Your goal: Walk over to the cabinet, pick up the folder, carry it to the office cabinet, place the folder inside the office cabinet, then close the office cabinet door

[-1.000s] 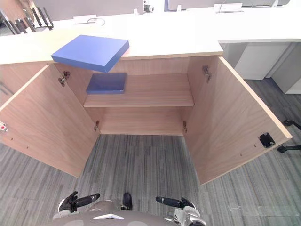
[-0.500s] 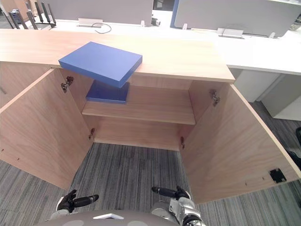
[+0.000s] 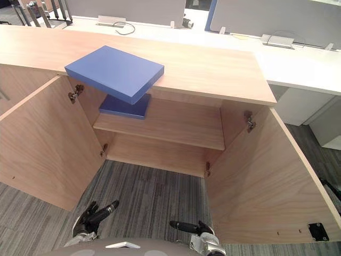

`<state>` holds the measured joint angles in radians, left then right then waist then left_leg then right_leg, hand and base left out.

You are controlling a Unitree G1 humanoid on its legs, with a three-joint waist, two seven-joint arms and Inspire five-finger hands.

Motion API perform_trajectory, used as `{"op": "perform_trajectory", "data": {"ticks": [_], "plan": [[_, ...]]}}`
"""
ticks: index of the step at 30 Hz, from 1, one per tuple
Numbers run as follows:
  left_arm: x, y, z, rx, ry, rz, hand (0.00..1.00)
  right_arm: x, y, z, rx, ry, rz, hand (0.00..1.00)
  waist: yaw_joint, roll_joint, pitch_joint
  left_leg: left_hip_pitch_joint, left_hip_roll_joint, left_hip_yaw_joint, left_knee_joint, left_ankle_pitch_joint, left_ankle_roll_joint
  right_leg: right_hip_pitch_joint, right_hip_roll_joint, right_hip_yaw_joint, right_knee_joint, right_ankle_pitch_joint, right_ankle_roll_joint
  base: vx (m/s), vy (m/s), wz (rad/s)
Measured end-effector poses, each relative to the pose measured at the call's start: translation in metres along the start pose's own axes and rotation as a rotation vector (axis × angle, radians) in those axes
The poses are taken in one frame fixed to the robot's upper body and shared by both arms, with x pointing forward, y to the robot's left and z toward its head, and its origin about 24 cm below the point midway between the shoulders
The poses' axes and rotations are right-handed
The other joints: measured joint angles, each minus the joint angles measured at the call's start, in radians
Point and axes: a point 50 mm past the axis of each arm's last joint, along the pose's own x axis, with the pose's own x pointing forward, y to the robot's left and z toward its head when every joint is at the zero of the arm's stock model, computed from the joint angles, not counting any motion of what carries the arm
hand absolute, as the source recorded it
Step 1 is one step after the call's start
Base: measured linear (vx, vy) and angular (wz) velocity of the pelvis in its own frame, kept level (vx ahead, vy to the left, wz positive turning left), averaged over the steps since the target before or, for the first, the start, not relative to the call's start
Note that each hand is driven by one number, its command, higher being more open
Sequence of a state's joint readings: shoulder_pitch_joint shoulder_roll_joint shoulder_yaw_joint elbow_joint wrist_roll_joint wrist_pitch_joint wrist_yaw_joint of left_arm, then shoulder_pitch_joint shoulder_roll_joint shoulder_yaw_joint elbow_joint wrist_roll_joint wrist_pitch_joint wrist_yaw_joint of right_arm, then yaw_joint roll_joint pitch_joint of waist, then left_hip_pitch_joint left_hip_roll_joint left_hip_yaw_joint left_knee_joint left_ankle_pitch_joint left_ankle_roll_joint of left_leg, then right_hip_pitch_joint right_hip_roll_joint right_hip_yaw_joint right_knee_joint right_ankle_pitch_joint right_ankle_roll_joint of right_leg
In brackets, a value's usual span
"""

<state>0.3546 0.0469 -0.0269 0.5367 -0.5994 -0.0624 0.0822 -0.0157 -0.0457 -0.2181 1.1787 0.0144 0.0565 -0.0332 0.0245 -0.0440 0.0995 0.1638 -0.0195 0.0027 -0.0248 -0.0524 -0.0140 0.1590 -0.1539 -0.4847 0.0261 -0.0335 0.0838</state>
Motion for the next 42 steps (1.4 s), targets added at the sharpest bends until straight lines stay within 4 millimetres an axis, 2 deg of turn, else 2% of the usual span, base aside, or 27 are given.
{"op": "perform_trajectory", "data": {"ticks": [2,4,8,9,10,12,13,18,20,24,26,27,29,31,34,36,42], "plan": [[-0.003,-0.012,0.009,-0.127,-0.026,-0.057,1.00,0.000,0.005,0.001,-0.050,0.000,0.024,1.00,0.001,-0.003,-0.004,0.002,-0.008,0.010,-0.009,0.003,0.005,0.000,0.000,0.009,-0.015,0.014,0.002,-0.01,0.042,-0.10],[-0.009,-0.019,0.021,-0.181,-0.067,-0.102,1.00,0.000,0.008,0.002,-0.084,0.004,0.040,1.00,0.002,-0.005,-0.005,0.003,-0.012,0.015,-0.017,0.007,0.011,-0.002,-0.003,0.013,-0.020,0.020,0.002,-0.03,0.038,-0.06],[-0.018,-0.032,0.054,-0.197,-0.210,-0.148,1.00,0.000,0.012,0.002,-0.149,0.002,0.055,1.00,0.007,-0.004,-0.012,0.005,-0.017,0.016,-0.026,0.012,0.019,-0.001,-0.005,0.014,-0.030,0.026,0.004,-0.04,0.016,-0.01],[-0.023,-0.036,0.072,-0.172,-0.297,-0.135,1.00,-0.001,0.013,0.000,-0.156,0.005,0.055,1.00,0.011,-0.004,-0.019,0.011,-0.017,0.016,-0.034,0.015,0.023,0.000,-0.004,0.015,-0.030,0.026,0.004,-0.03,-0.002,-0.02],[-0.026,-0.037,0.079,-0.162,-0.335,-0.122,1.00,-0.001,0.013,0.000,-0.160,0.006,0.054,1.00,0.013,-0.001,-0.021,0.011,-0.017,0.016,-0.035,0.015,0.023,0.000,-0.004,0.016,-0.031,0.026,0.004,0.00,0.000,0.00],[-0.033,-0.043,0.107,-0.103,-0.486,-0.067,1.00,-0.001,0.010,-0.005,-0.165,0.015,0.045,1.00,0.028,0.003,-0.038,0.018,-0.017,0.014,-0.043,0.015,0.024,0.007,-0.002,0.014,-0.039,0.026,0.004,-0.01,-0.003,0.02],[-0.036,-0.045,0.113,-0.085,-0.524,-0.043,1.00,-0.002,0.010,-0.009,-0.165,0.026,0.040,1.00,0.029,0.006,-0.041,0.017,-0.017,0.011,-0.043,0.015,0.023,0.008,-0.002,0.013,-0.041,0.026,0.004,-0.01,-0.008,0.08],[-0.063,-0.059,0.172,0.084,-0.900,0.209,1.00,-0.002,0.009,-0.012,-0.163,0.017,0.018,1.00,0.030,0.002,-0.055,0.002,-0.018,-0.009,-0.024,0.005,0.018,0.015,-0.001,0.018,-0.048,0.026,0.003,0.00,-0.001,0.12],[-0.080,-0.065,0.199,0.168,-1.098,0.349,1.00,-0.002,0.009,-0.012,-0.170,0.011,0.016,1.00,0.029,0.002,-0.059,-0.011,-0.018,-0.010,0.002,-0.009,0.015,0.015,-0.001,0.029,-0.050,0.026,0.003,0.00,0.006,0.03],[-0.100,-0.069,0.232,0.311,-1.332,0.471,1.00,-0.002,0.008,-0.013,-0.171,0.018,0.013,1.00,0.030,0.009,-0.067,-0.018,-0.018,-0.001,0.024,-0.025,0.012,0.015,0.000,0.069,-0.059,0.026,0.003,0.00,0.014,-0.07],[-0.107,-0.070,0.248,0.478,-1.442,0.526,1.00,-0.002,0.006,-0.014,-0.168,0.022,0.012,1.00,0.029,0.018,-0.072,-0.023,-0.016,0.011,0.042,-0.038,0.012,0.013,0.003,0.083,-0.060,0.026,0.003,-0.02,0.004,-0.16],[-0.106,-0.071,0.252,0.537,-1.465,0.537,1.00,-0.002,0.005,-0.014,-0.166,0.022,0.010,1.00,0.029,0.021,-0.074,-0.024,-0.015,0.016,0.045,-0.040,0.012,0.012,0.004,0.086,-0.060,0.027,0.002,-0.02,0.003,-0.16],[-0.093,-0.072,0.268,0.819,-1.508,0.581,1.00,-0.001,0.001,-0.012,-0.174,0.018,0.008,1.00,0.029,0.030,-0.084,-0.018,-0.010,0.029,0.043,-0.040,0.012,0.011,0.011,0.100,-0.066,0.032,-0.005,-0.03,-0.003,-0.18],[-0.080,-0.071,0.277,1.007,-1.482,0.607,1.00,-0.001,0.000,-0.011,-0.179,0.016,0.013,1.00,0.027,0.034,-0.088,-0.019,-0.006,0.040,0.040,-0.040,0.013,0.005,0.017,0.111,-0.075,0.041,-0.011,-0.05,-0.011,-0.19],[-0.061,-0.069,0.279,1.197,-1.414,0.608,1.00,-0.001,-0.001,-0.006,-0.187,0.002,0.018,1.00,0.022,0.038,-0.088,-0.020,-0.005,0.056,0.039,-0.039,0.014,-0.001,0.020,0.127,-0.083,0.048,-0.011,-0.04,-0.008,-0.19],[-0.051,-0.064,0.279,1.354,-1.356,0.599,1.00,0.000,0.001,-0.001,-0.208,-0.013,0.025,1.00,0.001,0.042,-0.087,-0.018,-0.006,0.059,0.037,-0.039,0.014,-0.002,0.020,0.131,-0.085,0.049,-0.011,-0.02,0.003,-0.05],[-0.046,-0.068,0.290,1.479,-1.345,0.612,1.00,0.000,0.003,0.001,-0.278,-0.029,0.036,1.00,0.002,0.039,-0.089,-0.016,-0.007,0.062,0.030,-0.039,0.014,0.002,0.022,0.134,-0.101,0.055,-0.011,0.00,0.001,-0.02]]}}
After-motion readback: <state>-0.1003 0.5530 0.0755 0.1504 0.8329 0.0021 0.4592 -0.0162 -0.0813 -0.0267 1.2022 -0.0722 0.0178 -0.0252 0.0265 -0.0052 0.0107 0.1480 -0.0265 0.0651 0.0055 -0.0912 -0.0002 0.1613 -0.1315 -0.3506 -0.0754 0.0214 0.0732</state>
